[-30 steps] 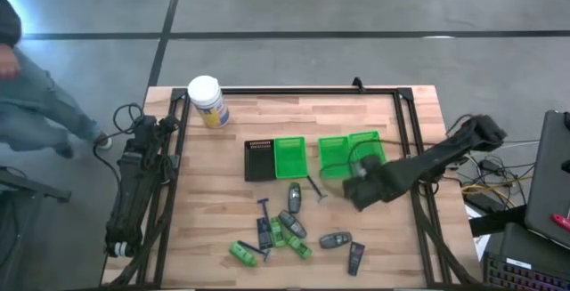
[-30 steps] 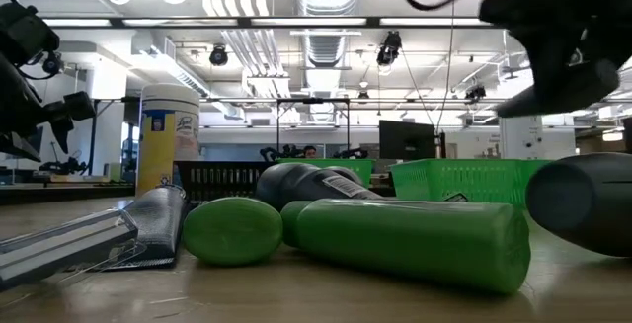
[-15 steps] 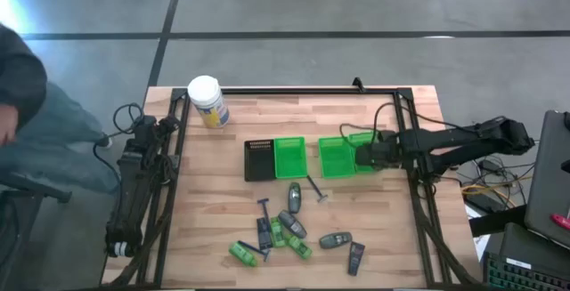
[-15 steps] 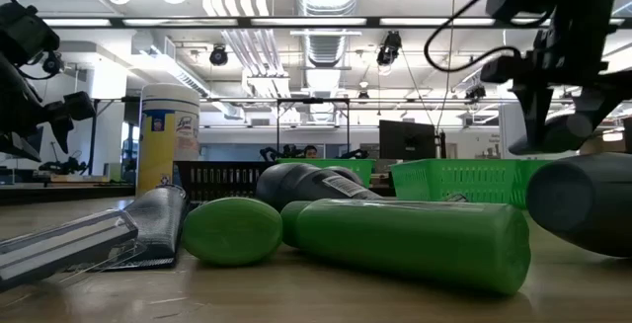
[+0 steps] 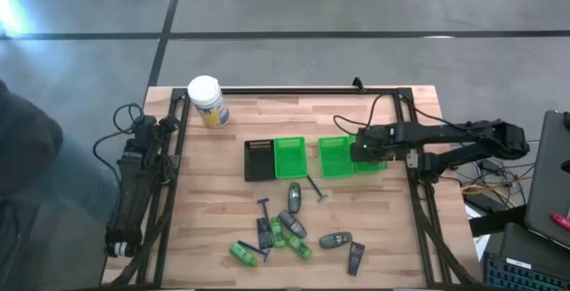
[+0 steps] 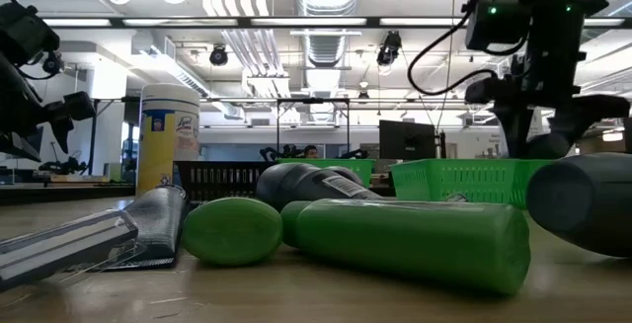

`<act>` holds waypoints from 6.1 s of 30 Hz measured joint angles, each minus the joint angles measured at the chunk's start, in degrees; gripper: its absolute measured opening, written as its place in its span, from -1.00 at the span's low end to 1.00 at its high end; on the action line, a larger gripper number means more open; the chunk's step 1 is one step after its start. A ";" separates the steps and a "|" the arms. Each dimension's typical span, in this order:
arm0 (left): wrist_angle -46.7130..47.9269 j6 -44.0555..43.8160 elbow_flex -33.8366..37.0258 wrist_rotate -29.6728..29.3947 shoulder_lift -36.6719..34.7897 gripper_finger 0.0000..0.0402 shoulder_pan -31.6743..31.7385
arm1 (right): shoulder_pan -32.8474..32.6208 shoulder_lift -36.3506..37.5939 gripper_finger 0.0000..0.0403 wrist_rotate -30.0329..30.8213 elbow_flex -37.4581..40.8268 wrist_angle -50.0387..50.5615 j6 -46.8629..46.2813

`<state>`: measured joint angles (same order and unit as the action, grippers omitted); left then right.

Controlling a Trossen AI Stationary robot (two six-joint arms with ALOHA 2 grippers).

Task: Pick & Place Travel size toiletries
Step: Put the black deodorant into the right green bin, then put the blue shave cream into the middle green bin

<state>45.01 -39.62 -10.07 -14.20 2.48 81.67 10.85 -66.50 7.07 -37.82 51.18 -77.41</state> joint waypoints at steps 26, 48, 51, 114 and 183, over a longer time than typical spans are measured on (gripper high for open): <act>0.00 0.01 0.00 -0.01 0.00 -0.07 0.00 | -27.51 -6.46 0.68 -6.82 -18.34 3.52 42.30; 0.00 0.01 0.01 0.00 -0.02 -0.07 0.00 | -47.78 -39.95 0.81 -0.92 -42.77 1.95 47.60; 0.00 0.01 0.01 -0.01 -0.04 -0.07 0.00 | -48.37 -41.74 0.81 -0.99 -43.10 -1.34 47.58; 0.02 0.01 0.02 0.00 -0.02 -0.07 0.00 | -2.27 1.19 0.06 10.99 -7.12 5.78 -8.73; 0.02 0.01 0.01 0.00 0.00 -0.07 -0.01 | -53.25 -21.70 0.75 -11.98 -19.01 -4.94 -47.12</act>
<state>45.04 -39.62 -10.06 -14.20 2.48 81.66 -42.40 -88.19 -4.91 -56.83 46.24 -124.53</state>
